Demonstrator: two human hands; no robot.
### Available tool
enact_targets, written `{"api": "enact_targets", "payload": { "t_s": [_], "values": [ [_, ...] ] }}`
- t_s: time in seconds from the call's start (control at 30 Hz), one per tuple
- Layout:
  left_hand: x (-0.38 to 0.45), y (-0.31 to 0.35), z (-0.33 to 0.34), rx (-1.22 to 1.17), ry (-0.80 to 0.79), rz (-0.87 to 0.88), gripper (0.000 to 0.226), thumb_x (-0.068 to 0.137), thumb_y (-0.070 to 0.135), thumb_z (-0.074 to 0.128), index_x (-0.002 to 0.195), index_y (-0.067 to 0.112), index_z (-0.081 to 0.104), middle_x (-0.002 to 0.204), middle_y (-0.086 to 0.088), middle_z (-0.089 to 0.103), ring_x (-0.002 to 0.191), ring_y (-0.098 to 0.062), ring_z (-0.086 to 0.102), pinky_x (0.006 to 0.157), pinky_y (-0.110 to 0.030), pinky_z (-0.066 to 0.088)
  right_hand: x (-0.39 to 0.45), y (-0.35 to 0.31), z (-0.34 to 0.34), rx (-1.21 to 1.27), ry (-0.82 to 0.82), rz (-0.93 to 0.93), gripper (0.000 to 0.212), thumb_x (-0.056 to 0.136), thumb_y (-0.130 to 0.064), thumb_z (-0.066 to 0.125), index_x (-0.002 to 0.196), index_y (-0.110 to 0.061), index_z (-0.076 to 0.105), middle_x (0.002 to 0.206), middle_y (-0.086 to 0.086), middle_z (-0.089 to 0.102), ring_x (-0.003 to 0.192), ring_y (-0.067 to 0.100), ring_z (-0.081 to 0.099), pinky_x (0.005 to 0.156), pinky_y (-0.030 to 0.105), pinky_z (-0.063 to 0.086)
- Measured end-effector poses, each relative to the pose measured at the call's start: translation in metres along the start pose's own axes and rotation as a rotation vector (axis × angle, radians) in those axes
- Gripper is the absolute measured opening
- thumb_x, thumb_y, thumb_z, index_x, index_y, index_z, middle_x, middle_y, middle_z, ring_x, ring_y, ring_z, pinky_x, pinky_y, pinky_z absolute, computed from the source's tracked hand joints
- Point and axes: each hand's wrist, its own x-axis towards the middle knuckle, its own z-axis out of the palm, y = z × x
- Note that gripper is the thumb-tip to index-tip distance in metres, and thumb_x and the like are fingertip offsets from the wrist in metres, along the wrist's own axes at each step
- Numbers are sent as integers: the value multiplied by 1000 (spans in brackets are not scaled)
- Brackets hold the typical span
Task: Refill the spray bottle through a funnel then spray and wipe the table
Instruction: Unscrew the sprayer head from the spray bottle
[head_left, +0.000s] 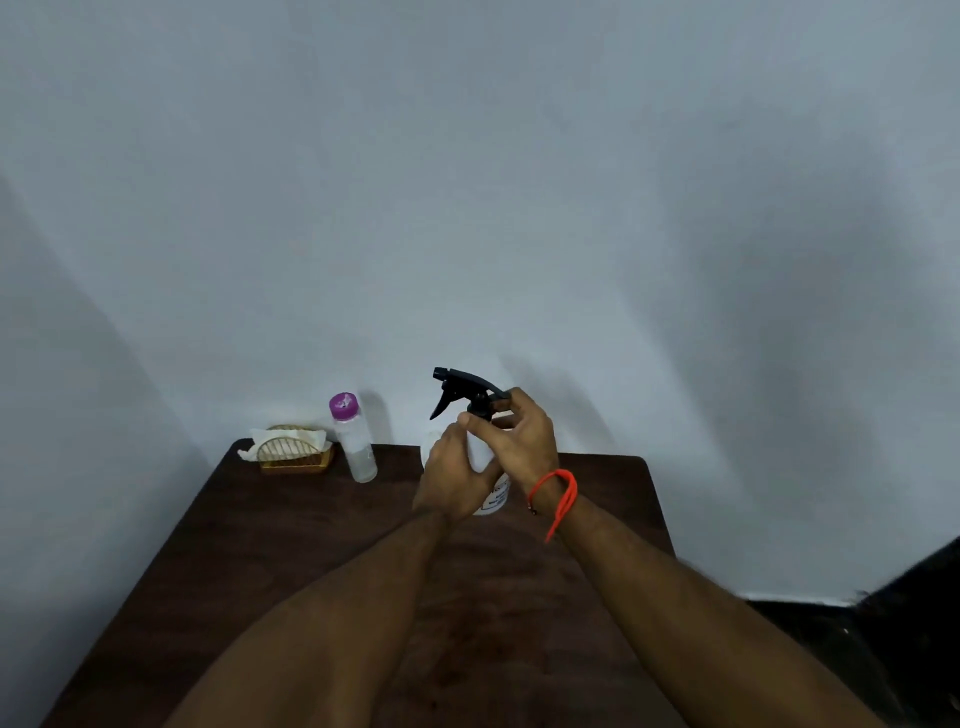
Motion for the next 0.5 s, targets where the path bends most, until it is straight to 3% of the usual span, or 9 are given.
{"api": "enact_targets", "payload": {
  "t_s": [0.17,0.3,0.4,0.5],
  "values": [
    [-26,17,-21,27,50,38,58,79,62,62,127,31,51,118,11,64,112,-7,60,91,-40,54,-23,-19,-4,63,-59,-41,28,69,-34,85,87,-22,68,91,-5,73,88,13,70,83,39,58],
    [-49,25,-27,15,68,43,47,81,51,64,121,27,55,113,8,66,106,-9,63,89,-40,55,-41,-21,-15,81,-212,-83,19,82,-25,76,100,-24,72,101,-4,75,101,13,68,94,45,54],
    [-63,28,-28,19,103,75,43,81,47,66,117,27,54,109,8,63,103,-9,61,87,-40,55,-51,-22,-25,65,-364,-105,27,93,-20,63,114,-36,67,114,-3,72,113,14,64,101,40,49],
    [-77,33,-26,40,120,130,37,82,39,67,116,28,56,110,9,63,104,-8,60,86,-38,55,-60,-20,-31,59,-409,-103,35,91,-16,66,120,-35,60,119,-3,69,114,16,62,99,34,49]
  ]
}}
